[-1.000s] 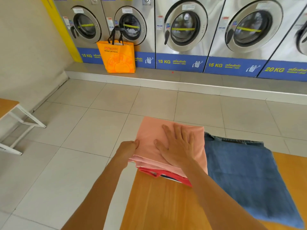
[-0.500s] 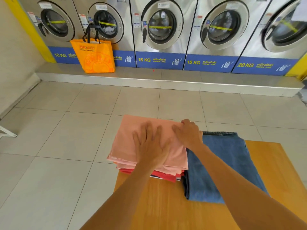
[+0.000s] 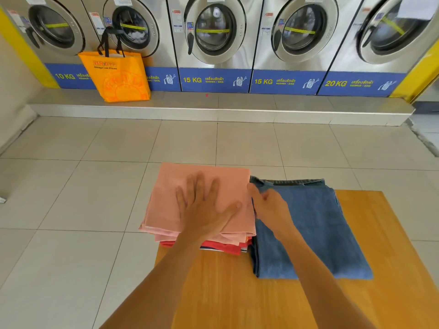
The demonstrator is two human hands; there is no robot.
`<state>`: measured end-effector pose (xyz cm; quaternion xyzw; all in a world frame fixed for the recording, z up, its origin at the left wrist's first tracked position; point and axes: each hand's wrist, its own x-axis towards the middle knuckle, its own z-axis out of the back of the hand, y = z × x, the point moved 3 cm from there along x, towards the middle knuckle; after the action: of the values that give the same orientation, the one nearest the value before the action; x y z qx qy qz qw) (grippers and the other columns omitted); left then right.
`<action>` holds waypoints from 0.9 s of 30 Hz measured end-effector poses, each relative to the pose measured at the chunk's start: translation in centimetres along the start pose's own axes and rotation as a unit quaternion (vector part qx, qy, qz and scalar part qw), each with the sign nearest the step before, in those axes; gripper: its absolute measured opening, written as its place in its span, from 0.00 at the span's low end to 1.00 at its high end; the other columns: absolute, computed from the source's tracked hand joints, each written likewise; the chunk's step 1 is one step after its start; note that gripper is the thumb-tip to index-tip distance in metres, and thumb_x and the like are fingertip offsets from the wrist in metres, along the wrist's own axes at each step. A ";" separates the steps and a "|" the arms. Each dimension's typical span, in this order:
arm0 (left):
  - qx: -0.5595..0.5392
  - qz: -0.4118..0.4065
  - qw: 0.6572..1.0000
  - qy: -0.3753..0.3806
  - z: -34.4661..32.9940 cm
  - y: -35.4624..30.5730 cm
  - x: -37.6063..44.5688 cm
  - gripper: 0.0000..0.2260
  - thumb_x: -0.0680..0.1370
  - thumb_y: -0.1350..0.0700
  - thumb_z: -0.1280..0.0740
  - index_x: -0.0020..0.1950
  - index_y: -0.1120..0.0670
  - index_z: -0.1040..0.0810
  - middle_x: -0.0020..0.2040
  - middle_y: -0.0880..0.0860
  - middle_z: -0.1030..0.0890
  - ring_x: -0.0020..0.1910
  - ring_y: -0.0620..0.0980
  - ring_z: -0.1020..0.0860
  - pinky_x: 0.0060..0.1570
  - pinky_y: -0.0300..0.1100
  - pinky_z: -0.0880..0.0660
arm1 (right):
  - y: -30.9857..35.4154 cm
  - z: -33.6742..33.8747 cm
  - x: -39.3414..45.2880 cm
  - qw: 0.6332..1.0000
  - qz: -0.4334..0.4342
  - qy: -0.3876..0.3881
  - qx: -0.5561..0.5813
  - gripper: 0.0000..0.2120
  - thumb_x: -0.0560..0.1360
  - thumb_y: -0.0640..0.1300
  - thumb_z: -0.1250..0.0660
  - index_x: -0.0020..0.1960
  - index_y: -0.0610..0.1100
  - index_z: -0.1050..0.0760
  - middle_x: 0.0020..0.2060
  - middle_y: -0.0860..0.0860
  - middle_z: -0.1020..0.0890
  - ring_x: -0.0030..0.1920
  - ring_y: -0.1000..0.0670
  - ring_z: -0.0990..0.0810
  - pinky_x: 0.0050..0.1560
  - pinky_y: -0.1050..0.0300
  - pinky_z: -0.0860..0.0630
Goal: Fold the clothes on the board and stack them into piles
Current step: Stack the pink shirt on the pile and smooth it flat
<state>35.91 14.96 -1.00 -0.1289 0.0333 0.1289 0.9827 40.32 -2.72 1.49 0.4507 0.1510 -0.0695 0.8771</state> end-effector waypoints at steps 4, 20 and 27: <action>0.003 0.006 1.000 0.009 0.0 -0.1 0.0 0.44 0.69 0.21 0.60 0.80 0.41 0.61 0.79 0.52 0.69 0.77 0.53 0.70 0.73 0.61 0.69 | -2.6 -2.0 -6.1 0.995 0.040 0.088 -0.027 0.24 0.79 0.61 0.36 0.34 0.44 0.34 0.27 0.49 0.27 0.28 0.49 0.26 0.29 0.52 0.29; -0.019 0.042 0.999 0.030 0.2 -1.0 0.4 0.56 0.59 0.15 0.56 0.79 0.41 0.65 0.79 0.51 0.70 0.76 0.54 0.73 0.71 0.66 0.68 | 1.1 0.9 -1.7 0.999 0.028 -0.034 0.024 0.14 0.78 0.59 0.35 0.49 0.49 0.27 0.41 0.57 0.21 0.41 0.57 0.23 0.39 0.57 0.27; -0.019 0.004 0.999 0.026 0.0 -0.3 -0.2 0.57 0.60 0.15 0.54 0.78 0.44 0.69 0.77 0.50 0.74 0.75 0.53 0.75 0.72 0.64 0.69 | 1.7 -2.4 5.6 0.989 0.034 -0.055 -0.132 0.17 0.83 0.54 0.47 0.51 0.41 0.28 0.45 0.45 0.20 0.47 0.41 0.21 0.45 0.48 0.25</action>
<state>35.83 14.64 -0.94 -0.1509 0.0572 0.1303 0.9782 45.59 0.31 -0.39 0.3309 0.0954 -0.0441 0.9378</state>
